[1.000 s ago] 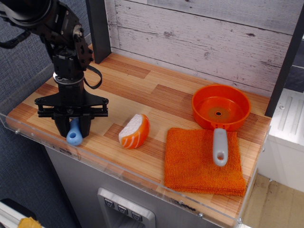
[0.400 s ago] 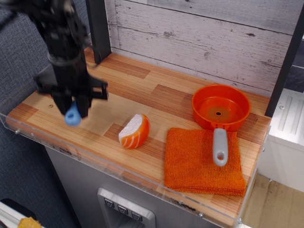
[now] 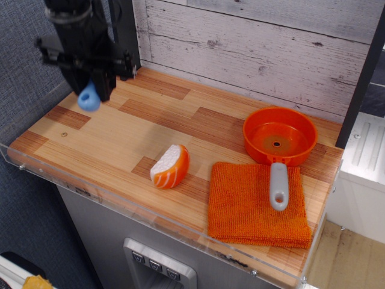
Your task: Move the blue spoon behind the sushi
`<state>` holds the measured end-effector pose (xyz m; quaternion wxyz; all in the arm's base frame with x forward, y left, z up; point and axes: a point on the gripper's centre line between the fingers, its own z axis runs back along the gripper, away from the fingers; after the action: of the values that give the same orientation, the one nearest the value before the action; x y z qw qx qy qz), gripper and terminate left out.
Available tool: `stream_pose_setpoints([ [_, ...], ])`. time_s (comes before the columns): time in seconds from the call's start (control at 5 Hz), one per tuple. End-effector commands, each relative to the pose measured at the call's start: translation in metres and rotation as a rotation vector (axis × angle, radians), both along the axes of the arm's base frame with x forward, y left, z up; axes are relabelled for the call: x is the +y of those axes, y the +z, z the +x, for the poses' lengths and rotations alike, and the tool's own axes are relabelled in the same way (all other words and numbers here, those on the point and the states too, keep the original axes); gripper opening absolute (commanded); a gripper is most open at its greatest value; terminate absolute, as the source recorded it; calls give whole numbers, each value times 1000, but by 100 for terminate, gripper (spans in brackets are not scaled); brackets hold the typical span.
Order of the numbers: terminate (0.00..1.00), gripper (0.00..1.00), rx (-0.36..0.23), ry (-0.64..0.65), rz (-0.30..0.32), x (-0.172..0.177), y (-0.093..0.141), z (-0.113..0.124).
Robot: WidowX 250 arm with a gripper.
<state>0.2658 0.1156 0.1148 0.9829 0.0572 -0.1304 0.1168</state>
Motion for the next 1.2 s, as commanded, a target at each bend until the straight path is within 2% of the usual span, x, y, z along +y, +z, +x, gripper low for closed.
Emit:
stream_pose_setpoints([
  [0.0, 0, 0, -23, -167, 17, -16, 7, 67],
  [0.2, 0, 0, -12, -228, -38, -37, -7, 98],
  [0.4, 0, 0, 21, -285, -69, -60, -29, 111],
  [0.6, 0, 0, 66, -338, -81, -76, -51, 109],
  [1.0, 0, 0, 125, -414, -102, -90, -81, 101],
])
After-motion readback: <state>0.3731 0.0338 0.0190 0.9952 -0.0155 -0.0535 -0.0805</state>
